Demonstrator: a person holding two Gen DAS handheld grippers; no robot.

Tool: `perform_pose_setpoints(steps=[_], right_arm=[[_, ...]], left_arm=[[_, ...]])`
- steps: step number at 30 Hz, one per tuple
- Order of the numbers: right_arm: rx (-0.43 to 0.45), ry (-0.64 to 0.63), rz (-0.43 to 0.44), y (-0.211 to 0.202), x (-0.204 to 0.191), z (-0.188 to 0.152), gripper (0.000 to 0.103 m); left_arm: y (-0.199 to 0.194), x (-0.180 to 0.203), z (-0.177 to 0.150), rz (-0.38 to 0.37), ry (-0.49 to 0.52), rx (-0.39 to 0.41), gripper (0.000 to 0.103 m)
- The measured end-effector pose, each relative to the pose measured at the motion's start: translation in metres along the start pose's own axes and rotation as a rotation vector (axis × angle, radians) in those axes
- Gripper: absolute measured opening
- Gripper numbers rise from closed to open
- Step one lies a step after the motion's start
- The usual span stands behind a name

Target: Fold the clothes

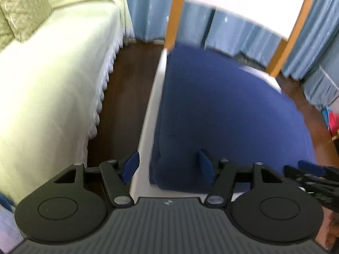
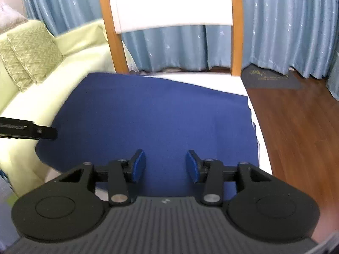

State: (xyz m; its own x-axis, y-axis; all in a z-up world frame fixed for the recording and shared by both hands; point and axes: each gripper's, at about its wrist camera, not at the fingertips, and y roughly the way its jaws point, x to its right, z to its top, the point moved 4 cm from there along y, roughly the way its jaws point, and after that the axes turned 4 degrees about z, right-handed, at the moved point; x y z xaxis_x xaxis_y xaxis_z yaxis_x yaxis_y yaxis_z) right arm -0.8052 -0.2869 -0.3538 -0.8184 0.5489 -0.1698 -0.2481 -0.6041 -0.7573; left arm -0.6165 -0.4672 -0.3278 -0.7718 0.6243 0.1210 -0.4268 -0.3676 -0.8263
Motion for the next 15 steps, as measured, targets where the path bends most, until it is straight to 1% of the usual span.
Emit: perform_pose_setpoints(steps=[1, 2, 3, 4, 5, 6, 7, 8, 9, 10, 11, 12, 13, 14, 15], right_arm=[[0.007, 0.011, -0.003, 0.004, -0.001, -0.003, 0.049], [0.009, 0.025, -0.016, -0.002, -0.004, -0.001, 0.049], [0.014, 0.038, -0.018, -0.009, -0.007, 0.001, 0.049], [0.019, 0.05, -0.019, -0.016, -0.009, 0.003, 0.049], [0.055, 0.086, 0.006, -0.044, -0.016, 0.003, 0.051], [0.094, 0.124, 0.033, -0.073, -0.023, 0.003, 0.054], [0.11, 0.139, 0.048, -0.094, -0.03, 0.001, 0.061], [0.123, 0.153, 0.061, -0.114, -0.037, -0.001, 0.064], [0.137, 0.167, 0.074, -0.135, -0.044, -0.004, 0.069], [0.151, 0.181, 0.088, -0.155, -0.051, -0.006, 0.073], [0.169, 0.182, 0.1, -0.183, -0.061, -0.009, 0.079], [0.188, 0.182, 0.113, -0.211, -0.071, -0.013, 0.086], [0.207, 0.182, 0.126, -0.239, -0.082, -0.017, 0.091], [0.24, 0.157, 0.125, -0.276, -0.096, -0.022, 0.103], [0.274, 0.131, 0.122, -0.314, -0.112, -0.028, 0.102]], left_arm=[[-0.01, 0.0, 0.002, 0.003, 0.003, -0.009, 0.064], [-0.024, 0.001, 0.002, 0.013, 0.017, -0.007, 0.064], [-0.04, 0.002, 0.002, 0.024, 0.032, -0.004, 0.067], [-0.072, 0.003, -0.002, 0.05, 0.058, -0.005, 0.069], [-0.093, 0.004, -0.006, 0.065, 0.072, -0.008, 0.071], [-0.117, 0.005, -0.01, 0.067, 0.092, -0.001, 0.071], [-0.141, 0.006, -0.014, 0.07, 0.112, 0.007, 0.072], [-0.17, 0.009, -0.02, 0.076, 0.137, 0.025, 0.073], [-0.196, 0.012, -0.026, 0.082, 0.161, 0.042, 0.074], [-0.21, 0.012, -0.028, 0.087, 0.172, 0.055, 0.074], [-0.246, 0.015, -0.034, 0.099, 0.197, 0.089, 0.079], [-0.264, 0.017, -0.035, 0.103, 0.208, 0.111, 0.089], [-0.312, 0.022, -0.046, 0.107, 0.237, 0.167, 0.095], [-0.329, 0.024, -0.051, 0.103, 0.244, 0.19, 0.102], [-0.347, 0.026, -0.057, 0.096, 0.25, 0.215, 0.102]])
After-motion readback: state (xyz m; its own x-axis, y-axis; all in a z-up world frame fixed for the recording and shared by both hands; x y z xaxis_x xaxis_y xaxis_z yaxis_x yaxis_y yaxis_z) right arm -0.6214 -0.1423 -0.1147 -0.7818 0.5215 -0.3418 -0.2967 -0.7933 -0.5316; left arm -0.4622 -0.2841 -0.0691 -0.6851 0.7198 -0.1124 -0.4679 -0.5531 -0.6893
